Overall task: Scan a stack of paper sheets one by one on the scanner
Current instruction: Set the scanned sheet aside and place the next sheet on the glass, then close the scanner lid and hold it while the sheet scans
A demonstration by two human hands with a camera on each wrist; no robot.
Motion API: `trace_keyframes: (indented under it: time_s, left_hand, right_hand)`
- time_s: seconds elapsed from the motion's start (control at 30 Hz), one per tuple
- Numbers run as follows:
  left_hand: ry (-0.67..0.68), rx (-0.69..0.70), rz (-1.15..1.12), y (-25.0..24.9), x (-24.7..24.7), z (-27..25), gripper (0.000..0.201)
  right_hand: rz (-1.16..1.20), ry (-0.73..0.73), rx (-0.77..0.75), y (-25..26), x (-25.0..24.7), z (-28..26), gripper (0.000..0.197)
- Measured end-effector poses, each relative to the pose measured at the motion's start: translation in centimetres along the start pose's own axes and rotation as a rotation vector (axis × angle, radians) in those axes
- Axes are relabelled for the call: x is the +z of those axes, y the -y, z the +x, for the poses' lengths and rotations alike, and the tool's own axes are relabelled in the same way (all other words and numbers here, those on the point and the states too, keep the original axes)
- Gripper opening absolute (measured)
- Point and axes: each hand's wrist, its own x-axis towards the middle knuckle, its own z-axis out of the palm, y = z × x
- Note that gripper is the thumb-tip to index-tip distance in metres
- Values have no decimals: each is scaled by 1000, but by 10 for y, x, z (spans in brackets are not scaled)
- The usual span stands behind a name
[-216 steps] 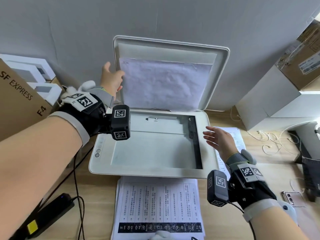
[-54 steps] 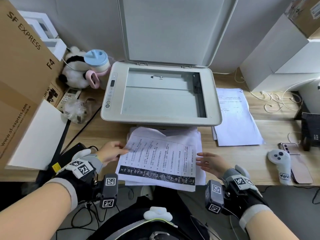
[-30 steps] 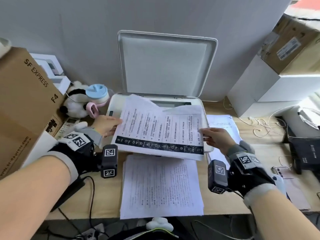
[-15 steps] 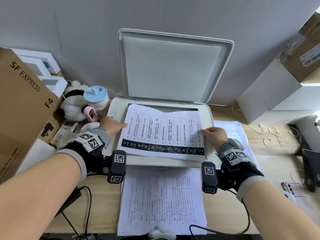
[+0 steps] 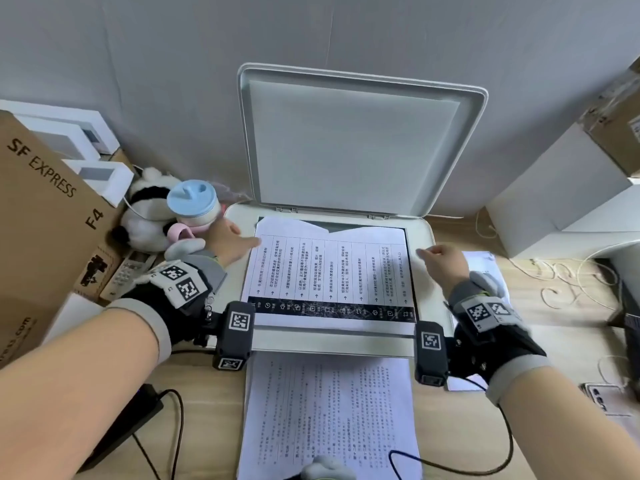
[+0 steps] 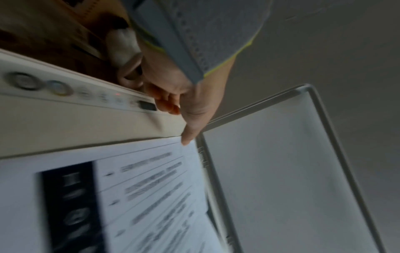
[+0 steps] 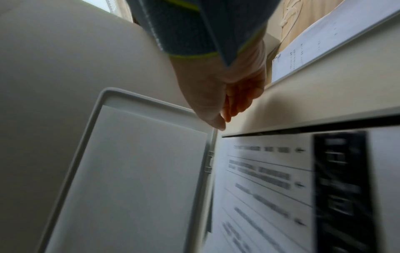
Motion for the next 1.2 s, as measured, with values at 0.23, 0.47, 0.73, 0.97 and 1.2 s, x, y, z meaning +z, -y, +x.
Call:
trace_keyframes:
  time_s: [0.23, 0.47, 0.73, 0.97, 1.2]
  left_hand:
    - [52, 56, -632, -65, -37, 36, 65]
    - [66, 44, -804, -93, -61, 39, 29]
    - [120, -147, -952, -44, -56, 12, 27]
    - [165, -29, -595, 13, -29, -12, 24]
    - [285, -149, -494, 31, -7, -34, 22]
  right_hand:
    - [616, 40, -26, 68, -41, 28, 45]
    - [816, 74, -8, 89, -56, 30, 40]
    - [985, 155, 50, 37, -64, 15, 24]
    - [815, 308, 120, -12, -59, -20, 27]
    - [609, 261, 208, -39, -37, -33, 31]
